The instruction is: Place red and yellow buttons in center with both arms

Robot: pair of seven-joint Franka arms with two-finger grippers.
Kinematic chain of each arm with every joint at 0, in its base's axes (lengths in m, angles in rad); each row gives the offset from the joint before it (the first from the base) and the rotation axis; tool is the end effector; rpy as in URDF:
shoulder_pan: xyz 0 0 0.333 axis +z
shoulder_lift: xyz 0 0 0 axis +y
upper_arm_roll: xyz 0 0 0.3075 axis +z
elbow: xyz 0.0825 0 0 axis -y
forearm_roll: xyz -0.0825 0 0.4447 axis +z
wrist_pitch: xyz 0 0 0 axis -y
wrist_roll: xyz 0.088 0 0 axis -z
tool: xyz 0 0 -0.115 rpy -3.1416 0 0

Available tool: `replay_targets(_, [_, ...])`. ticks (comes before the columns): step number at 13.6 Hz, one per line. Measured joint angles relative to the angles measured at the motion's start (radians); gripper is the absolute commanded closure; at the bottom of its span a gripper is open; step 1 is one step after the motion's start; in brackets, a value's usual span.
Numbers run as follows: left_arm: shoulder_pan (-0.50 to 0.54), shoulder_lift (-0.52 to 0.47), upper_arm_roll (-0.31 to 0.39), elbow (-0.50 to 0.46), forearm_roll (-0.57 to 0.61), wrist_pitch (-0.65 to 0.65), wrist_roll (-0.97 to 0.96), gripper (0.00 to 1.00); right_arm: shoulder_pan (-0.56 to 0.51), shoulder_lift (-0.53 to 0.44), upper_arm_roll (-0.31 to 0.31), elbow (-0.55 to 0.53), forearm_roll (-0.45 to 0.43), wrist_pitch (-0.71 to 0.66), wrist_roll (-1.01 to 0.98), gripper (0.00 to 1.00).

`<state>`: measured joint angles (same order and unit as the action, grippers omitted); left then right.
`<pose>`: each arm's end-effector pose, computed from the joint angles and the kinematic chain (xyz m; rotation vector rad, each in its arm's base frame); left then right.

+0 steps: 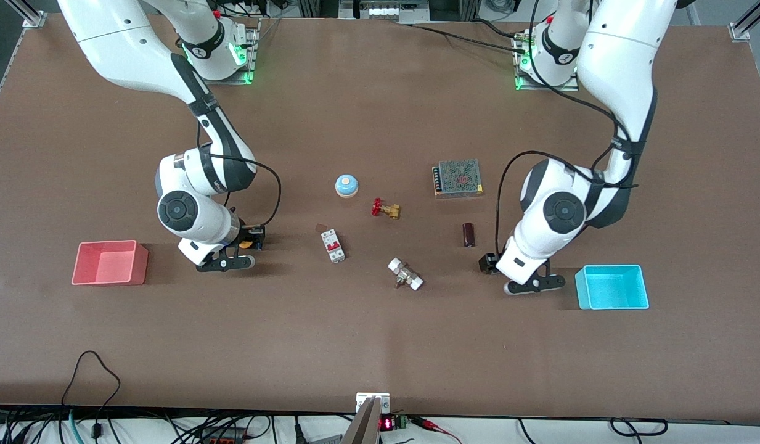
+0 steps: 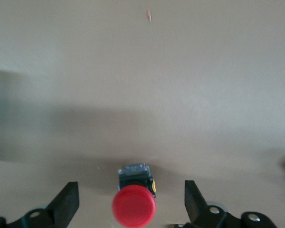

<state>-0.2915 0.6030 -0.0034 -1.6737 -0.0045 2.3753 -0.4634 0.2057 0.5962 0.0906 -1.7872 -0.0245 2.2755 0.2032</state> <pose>0.7016 -0.2130 0.2080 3.0857 0.2665 0.1390 0.6530 0.1971 0.1527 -3.1264 -0.1519 0.1729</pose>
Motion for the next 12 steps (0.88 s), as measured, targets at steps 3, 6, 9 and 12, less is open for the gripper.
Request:
replay_targets(3, [0.031,-0.086,0.008,0.003,0.000,-0.055,0.024,0.00,0.001,-0.016,0.000,0.008,0.000,0.013,0.023,0.00])
replay_targets(6, [0.076,-0.176,0.010,0.004,0.000,-0.157,0.106,0.00,0.001,-0.100,-0.001,0.033,0.000,-0.035,0.068,0.00])
replay_targets(9, [0.129,-0.265,0.011,0.004,0.000,-0.257,0.215,0.00,-0.001,-0.220,-0.015,0.068,0.000,-0.127,0.076,0.00])
replay_targets(12, [0.192,-0.355,0.013,0.003,0.000,-0.339,0.339,0.00,-0.015,-0.299,-0.047,0.144,0.000,-0.273,0.076,0.00])
